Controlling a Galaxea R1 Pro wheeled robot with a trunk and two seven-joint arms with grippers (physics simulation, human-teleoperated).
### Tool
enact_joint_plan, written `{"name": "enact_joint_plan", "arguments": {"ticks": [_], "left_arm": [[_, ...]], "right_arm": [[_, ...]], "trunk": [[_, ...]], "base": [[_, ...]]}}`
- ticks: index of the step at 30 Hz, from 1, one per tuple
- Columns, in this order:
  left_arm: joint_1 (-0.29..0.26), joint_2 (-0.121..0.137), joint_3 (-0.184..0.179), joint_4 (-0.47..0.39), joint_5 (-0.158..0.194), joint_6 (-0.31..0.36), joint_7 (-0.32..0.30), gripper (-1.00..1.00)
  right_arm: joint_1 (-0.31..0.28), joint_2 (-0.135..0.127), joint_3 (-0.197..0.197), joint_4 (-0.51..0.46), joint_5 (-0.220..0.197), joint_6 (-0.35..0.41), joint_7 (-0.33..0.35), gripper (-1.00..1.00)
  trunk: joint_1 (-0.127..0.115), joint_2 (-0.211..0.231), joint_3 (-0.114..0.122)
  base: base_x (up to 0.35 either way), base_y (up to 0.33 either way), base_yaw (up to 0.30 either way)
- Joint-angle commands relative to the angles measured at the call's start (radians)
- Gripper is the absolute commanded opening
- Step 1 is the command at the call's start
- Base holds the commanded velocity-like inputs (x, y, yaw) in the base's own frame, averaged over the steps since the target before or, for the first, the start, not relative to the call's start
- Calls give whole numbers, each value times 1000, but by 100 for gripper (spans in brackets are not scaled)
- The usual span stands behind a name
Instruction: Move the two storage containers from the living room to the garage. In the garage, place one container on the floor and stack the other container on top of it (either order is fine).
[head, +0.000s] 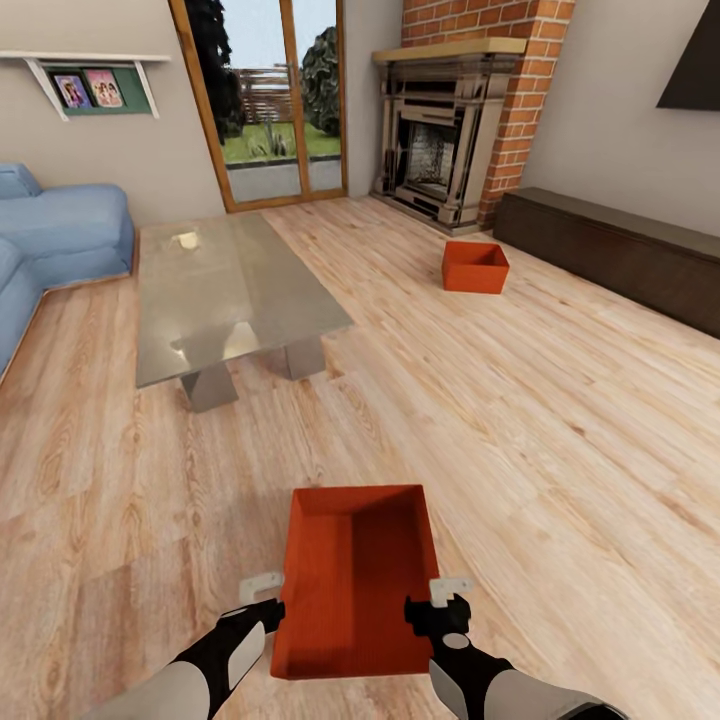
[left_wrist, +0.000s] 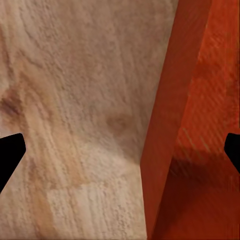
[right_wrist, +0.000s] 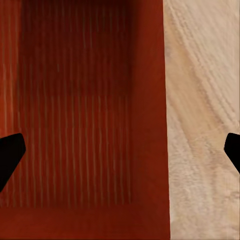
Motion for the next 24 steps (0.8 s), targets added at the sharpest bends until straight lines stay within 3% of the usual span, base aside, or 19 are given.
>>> {"name": "enact_joint_plan", "arguments": {"ticks": [1, 15, 20, 24], "left_arm": [[0, 0, -2, -2, 4, 5, 4, 100], [0, 2, -5, -4, 1, 4, 4, 100], [0, 1, -5, -4, 1, 4, 4, 100], [0, 1, -5, -4, 2, 4, 4, 100]], "right_arm": [[-1, 0, 9, 1, -10, -4, -2, 100], [-1, -6, 9, 1, -9, -2, -2, 100], [-1, -8, 9, 1, -9, -3, -2, 100], [-1, -31, 9, 1, -10, -4, -1, 100]], "trunk": [[4, -8, -4], [57, -106, -48], [57, -106, -48], [57, -106, -48]], "base": [[0, 0, 0], [0, 0, 0], [0, 0, 0], [0, 0, 0]]}}
